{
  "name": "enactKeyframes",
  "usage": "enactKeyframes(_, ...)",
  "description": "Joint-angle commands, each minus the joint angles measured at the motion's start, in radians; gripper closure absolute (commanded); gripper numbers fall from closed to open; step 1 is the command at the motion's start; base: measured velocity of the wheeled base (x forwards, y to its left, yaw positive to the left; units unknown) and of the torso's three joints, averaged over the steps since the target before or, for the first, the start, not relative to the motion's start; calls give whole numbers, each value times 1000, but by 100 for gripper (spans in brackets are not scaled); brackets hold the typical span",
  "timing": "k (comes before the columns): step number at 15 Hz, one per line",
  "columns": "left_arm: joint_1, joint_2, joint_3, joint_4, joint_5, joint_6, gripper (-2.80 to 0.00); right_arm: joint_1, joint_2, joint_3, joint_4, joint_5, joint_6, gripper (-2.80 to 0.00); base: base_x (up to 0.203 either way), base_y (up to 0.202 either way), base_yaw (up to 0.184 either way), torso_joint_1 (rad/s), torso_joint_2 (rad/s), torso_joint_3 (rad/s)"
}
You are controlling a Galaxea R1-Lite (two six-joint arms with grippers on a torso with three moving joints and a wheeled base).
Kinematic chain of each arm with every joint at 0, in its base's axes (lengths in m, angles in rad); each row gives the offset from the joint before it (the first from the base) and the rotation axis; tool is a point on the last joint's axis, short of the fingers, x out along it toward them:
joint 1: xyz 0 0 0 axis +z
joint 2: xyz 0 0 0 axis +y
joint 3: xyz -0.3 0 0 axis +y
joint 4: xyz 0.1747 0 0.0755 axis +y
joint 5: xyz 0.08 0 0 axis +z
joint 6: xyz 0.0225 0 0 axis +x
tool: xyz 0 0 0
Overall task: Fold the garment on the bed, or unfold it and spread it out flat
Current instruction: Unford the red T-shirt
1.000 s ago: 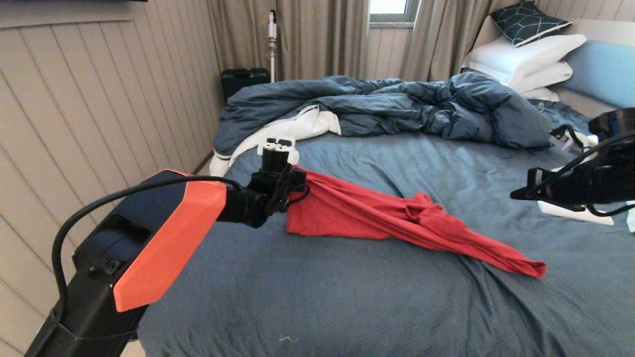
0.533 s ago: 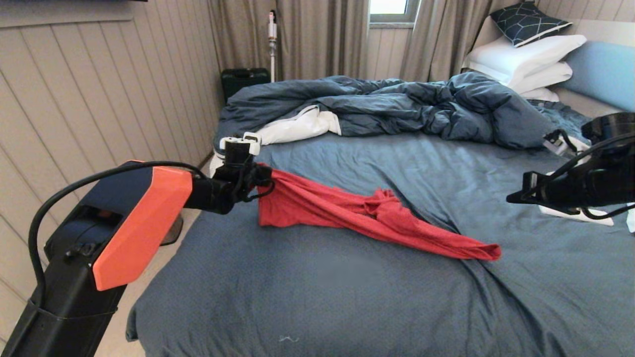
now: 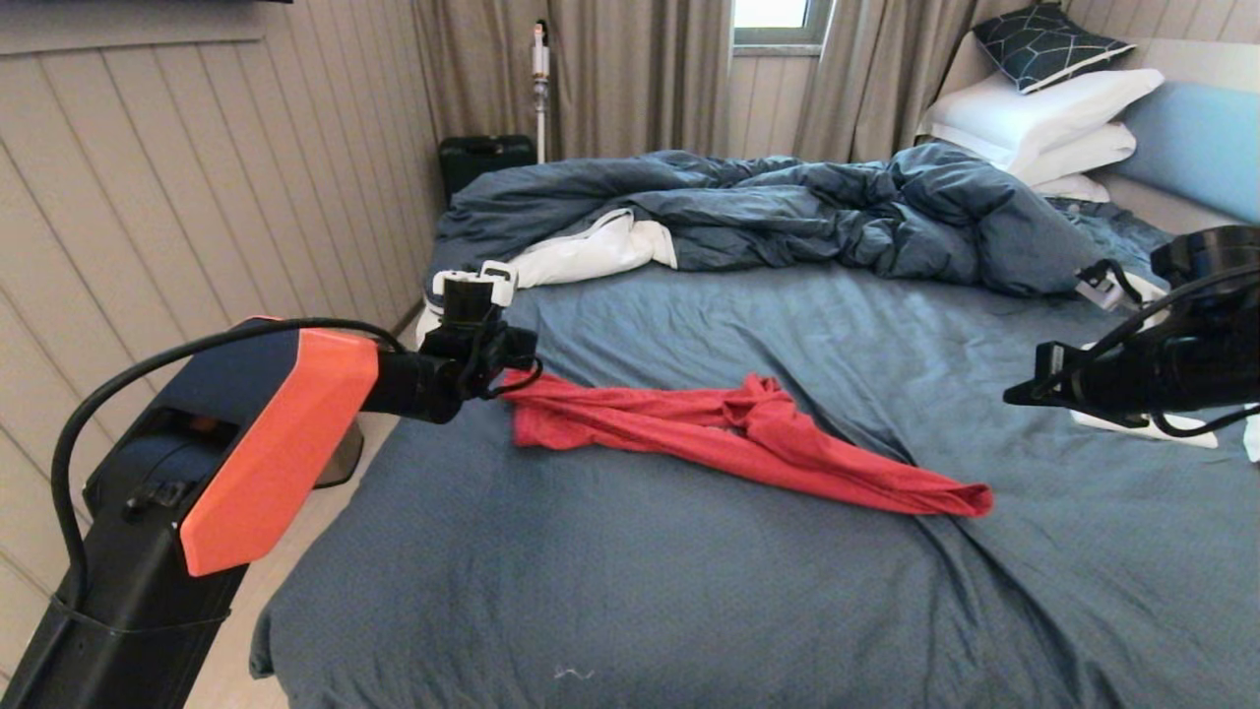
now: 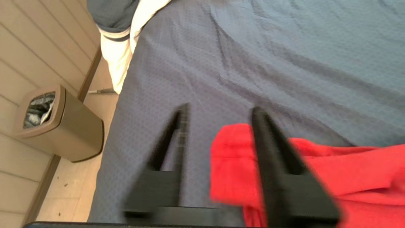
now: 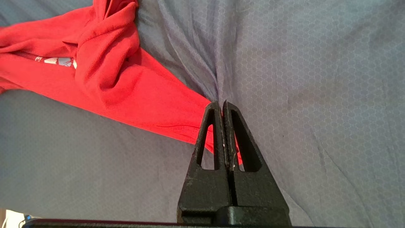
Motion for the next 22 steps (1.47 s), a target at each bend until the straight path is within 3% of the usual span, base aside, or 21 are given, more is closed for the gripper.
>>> enactKeyframes(1,0,-15,0,-3,1,2,-280,0,2,1,1,2,0,0,0,0,0,0,0,0)
enactKeyframes(3,6,-43,-7,-1,16,0,-280,0,2,0,1,3,0,0,0,0,0,0,0,0)
enactKeyframes(5,0,-90,61,-2,32,-14,-280,0,0,0,1,2,0,0,0,0,0,0,0,0)
enactKeyframes(8,-115,-132,219,-1,26,-34,-280,1,-4,0,1,2,2,0,0,0,0,0,0,0)
enactKeyframes(11,-205,-122,273,62,14,-104,-280,0,-4,1,1,2,2,0,0,0,0,0,0,0)
enactKeyframes(14,-215,-136,233,193,-18,-220,-280,0,-4,1,1,3,2,0,0,0,0,0,0,0)
enactKeyframes(18,-203,-112,190,242,-20,-240,-280,3,-6,3,1,3,2,0,0,0,0,0,0,0)
enactKeyframes(22,-177,-32,39,359,-17,-311,-280,6,-6,4,1,3,2,0,0,0,0,0,0,0)
